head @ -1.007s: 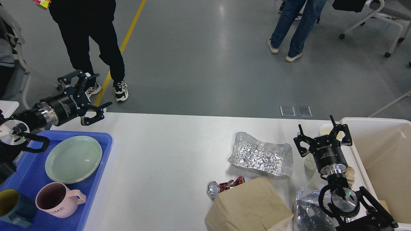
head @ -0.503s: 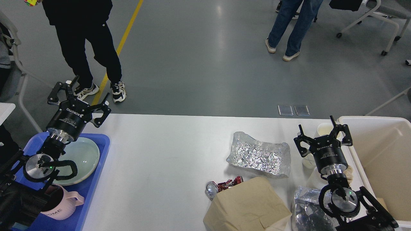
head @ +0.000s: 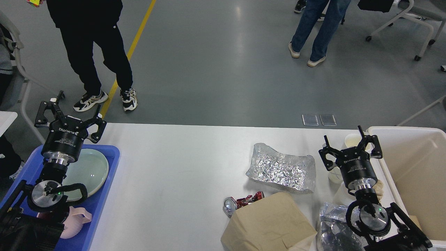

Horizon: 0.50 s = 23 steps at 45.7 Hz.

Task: Tidy desktop

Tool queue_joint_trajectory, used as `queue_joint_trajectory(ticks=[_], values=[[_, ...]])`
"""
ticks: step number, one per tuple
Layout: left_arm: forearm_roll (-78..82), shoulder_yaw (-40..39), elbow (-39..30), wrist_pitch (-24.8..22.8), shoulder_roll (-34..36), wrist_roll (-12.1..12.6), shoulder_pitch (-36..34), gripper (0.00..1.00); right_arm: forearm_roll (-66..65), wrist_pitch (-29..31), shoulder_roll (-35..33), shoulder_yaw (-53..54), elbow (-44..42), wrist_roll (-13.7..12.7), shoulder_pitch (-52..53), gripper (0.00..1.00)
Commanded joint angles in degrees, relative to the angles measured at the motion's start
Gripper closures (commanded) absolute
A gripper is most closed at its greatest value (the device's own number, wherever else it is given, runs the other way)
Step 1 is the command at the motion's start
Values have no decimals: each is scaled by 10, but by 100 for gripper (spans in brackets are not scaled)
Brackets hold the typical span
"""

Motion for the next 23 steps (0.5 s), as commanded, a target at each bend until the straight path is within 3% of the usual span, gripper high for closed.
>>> queue_joint_trajectory(ticks=[1,23], values=[[-7,-2,2,-4,0,4,-5,4,0,0,0,0,1,0,0,0],[-46,-16,3,-6,-3,6,3,4,0,0,0,0,1,0,0,0]])
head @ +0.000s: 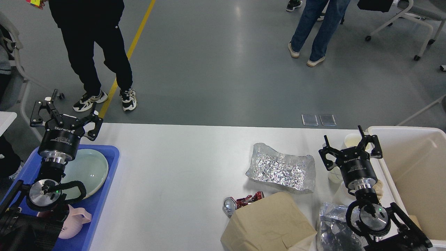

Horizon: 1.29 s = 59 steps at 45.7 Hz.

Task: Tidy desktop

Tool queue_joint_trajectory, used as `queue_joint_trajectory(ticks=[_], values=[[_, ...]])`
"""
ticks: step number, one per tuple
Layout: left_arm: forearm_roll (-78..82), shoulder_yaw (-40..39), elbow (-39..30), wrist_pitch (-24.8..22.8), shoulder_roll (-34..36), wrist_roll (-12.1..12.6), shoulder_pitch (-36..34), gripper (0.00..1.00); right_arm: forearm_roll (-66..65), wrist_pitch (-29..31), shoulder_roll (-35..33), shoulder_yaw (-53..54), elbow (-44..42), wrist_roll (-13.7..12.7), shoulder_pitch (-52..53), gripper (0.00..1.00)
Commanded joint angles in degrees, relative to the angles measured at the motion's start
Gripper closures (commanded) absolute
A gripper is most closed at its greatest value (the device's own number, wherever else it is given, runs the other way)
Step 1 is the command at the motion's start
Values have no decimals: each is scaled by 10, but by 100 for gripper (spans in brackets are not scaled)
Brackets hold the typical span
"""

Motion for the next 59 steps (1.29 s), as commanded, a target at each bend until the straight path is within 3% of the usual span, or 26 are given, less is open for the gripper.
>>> queue_joint_trajectory(ticks=[1,15,39,47,59], values=[[-22,-3,4,1,-5,0,2,4,0,0,0,0,-1,0,0,0],[-22,5,7,8,-22,-5,18,4,0,0,0,0,0,0,0,0],[14,6,91,-14,-67,0,3,4,0,0,0,0,-1,0,0,0],[22,27,116,-60,-70,-6,-6,4,0,0,0,0,-1,0,1,0],[9,34,119,-69,-70,-4,-9,4,0,-1,0,0,-1,0,0,0]])
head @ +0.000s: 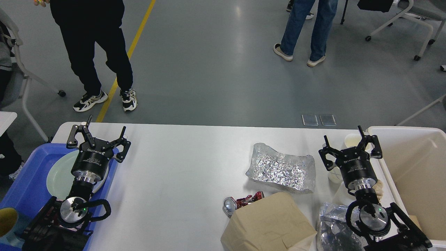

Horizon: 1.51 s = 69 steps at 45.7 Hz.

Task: Tidy desktop

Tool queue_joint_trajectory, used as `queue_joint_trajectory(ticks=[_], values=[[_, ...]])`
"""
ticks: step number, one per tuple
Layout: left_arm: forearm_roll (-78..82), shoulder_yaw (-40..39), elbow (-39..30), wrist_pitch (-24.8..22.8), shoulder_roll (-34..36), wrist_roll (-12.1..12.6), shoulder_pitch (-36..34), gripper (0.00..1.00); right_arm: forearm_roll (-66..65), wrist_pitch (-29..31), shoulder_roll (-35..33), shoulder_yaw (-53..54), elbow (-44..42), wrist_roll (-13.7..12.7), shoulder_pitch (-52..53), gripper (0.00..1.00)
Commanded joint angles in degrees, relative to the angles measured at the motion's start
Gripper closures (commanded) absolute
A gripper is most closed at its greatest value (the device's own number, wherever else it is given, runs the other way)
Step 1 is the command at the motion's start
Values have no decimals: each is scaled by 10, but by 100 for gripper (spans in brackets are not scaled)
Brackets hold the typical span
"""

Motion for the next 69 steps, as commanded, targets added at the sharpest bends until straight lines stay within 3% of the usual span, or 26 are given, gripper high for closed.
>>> queue_joint_trajectory(ticks=[1,69], values=[[-3,1,0,-2,-4,-2,2,4,0,0,0,0,0,0,0,0],[-6,3,0,-2,-1,1,3,4,0,0,0,0,0,0,0,0]])
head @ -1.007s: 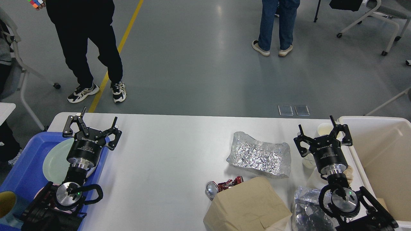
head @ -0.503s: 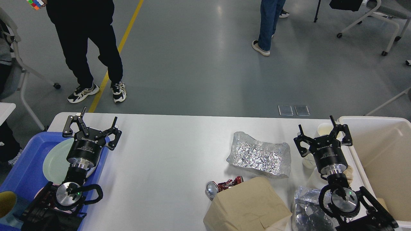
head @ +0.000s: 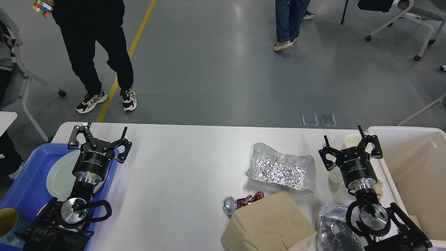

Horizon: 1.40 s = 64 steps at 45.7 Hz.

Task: Tidy desktop

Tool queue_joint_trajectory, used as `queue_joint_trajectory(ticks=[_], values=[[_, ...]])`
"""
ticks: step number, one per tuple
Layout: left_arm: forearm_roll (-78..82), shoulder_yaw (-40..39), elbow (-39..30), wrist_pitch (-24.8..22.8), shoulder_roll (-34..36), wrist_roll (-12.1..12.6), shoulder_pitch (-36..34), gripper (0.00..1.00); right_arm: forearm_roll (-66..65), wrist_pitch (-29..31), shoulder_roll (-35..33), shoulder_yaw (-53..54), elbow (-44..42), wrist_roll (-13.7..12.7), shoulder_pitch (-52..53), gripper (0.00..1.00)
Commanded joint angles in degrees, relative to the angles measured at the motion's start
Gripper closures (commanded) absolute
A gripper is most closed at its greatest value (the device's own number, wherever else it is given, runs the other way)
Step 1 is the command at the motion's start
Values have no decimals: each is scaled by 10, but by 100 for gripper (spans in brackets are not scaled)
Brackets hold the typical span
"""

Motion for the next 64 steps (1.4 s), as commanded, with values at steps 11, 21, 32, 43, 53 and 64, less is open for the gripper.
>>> queue_joint_trajectory(ticks=[11,21,32,43,53,64], values=[[1,0,0,0,0,-1,0,4,0,0,1,-1,1,0,0,0],[0,0,0,0,1,0,0,4,0,0,1,1,5,0,3,0],[1,0,0,0,1,0,0,4,2,0,-5,6,5,0,22,0],[0,0,0,0,1,0,0,4,25,0,-11,4,2,-6,25,0],[0,0,0,0,1,0,0,4,25,1,-18,0,2,-8,23,0],[0,0,0,0,1,0,0,4,24,4,-18,-8,5,-10,21,0]])
